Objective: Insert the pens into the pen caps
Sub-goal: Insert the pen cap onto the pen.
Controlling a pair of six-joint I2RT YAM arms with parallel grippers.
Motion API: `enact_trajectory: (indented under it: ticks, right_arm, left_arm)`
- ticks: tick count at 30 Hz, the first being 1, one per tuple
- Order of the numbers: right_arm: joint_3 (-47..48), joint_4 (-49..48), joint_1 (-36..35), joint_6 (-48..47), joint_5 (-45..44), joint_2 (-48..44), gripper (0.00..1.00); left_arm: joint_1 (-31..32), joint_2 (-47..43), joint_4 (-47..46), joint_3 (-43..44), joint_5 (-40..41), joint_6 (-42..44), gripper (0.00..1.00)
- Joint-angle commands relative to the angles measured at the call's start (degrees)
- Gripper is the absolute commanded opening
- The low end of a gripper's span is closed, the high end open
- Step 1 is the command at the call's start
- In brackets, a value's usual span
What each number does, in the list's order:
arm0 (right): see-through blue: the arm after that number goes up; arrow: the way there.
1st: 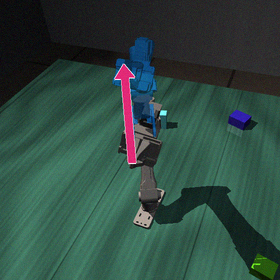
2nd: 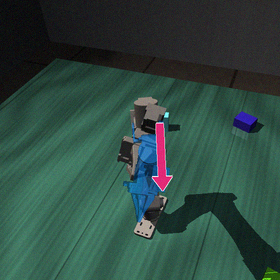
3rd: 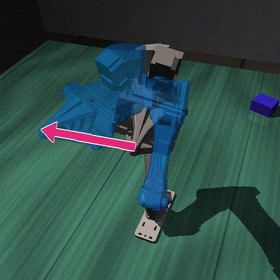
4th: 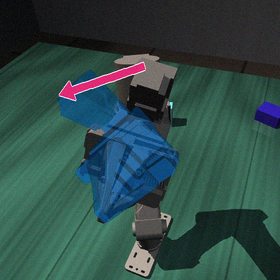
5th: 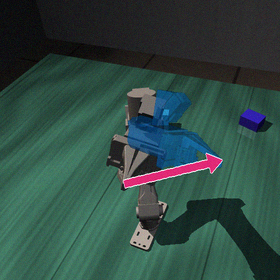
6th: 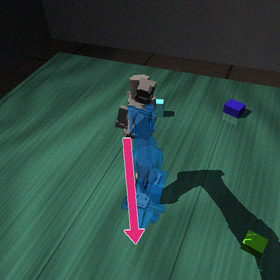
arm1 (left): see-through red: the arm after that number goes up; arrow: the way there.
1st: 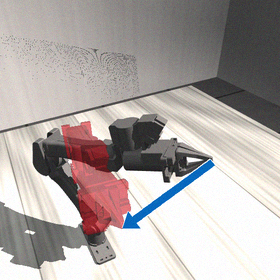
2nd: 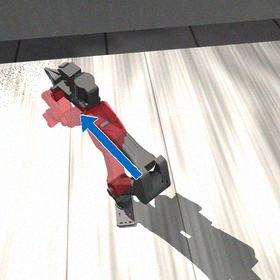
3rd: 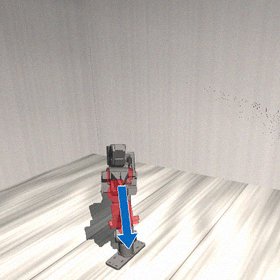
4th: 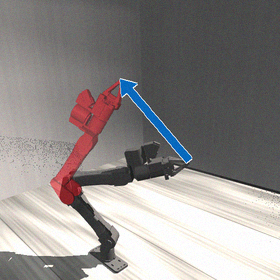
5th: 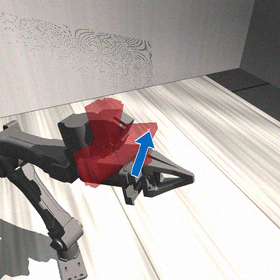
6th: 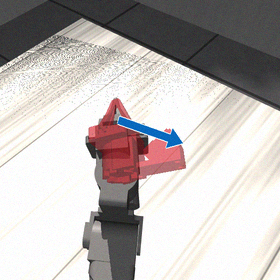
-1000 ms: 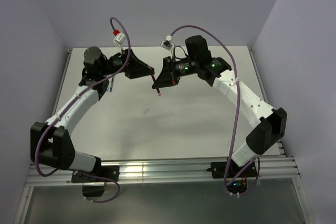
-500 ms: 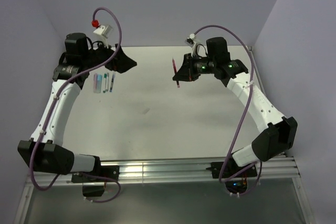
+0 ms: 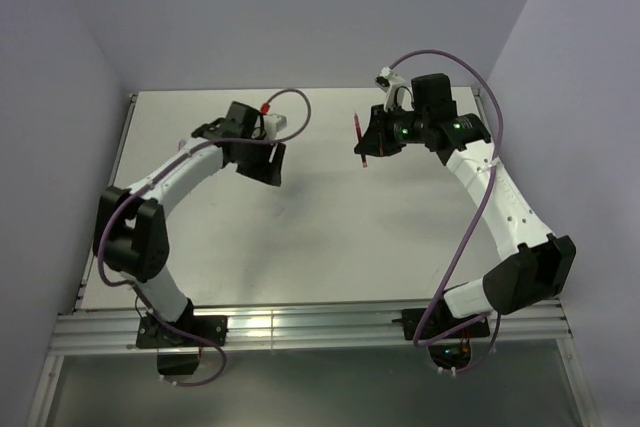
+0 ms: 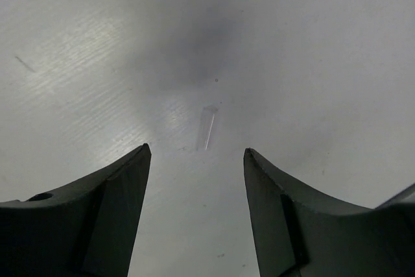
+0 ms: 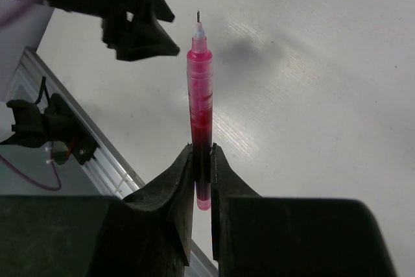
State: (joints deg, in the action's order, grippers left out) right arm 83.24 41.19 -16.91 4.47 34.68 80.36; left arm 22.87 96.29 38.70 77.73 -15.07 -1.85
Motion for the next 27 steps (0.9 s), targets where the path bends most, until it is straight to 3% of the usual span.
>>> enact_trajectory:
  ticks: [1, 8, 21, 26, 27]
  right_arm:
    - [1.40, 1.26, 0.38, -1.22, -0.93, -1.17, 0.00]
    - [0.70, 1.35, 0.56, -1.48, -0.40, -0.55, 0.00]
    - [0.96, 1.44, 0.56, -1.39, 1.36, 0.85, 0.00]
    - [0.52, 1.52, 0.56, -1.66, 1.36, 0.85, 0.00]
    - [0.78, 1.44, 0.56, -1.48, 1.53, 0.85, 0.00]
  left_arm:
    - [4.44, 5.12, 0.41, 0.75, 8.64, -3.33, 0.65]
    - [10.17, 11.28, -1.26, 0.14, 11.99, -5.71, 0.60]
    - [11.23, 15.67, -1.26, -1.97, 16.56, -5.36, 0.49]
    - [11.67, 17.61, -0.73, -2.06, 15.95, -4.92, 0.38]
    - [11.75, 17.96, -0.55, -2.06, 15.86, -4.83, 0.32]
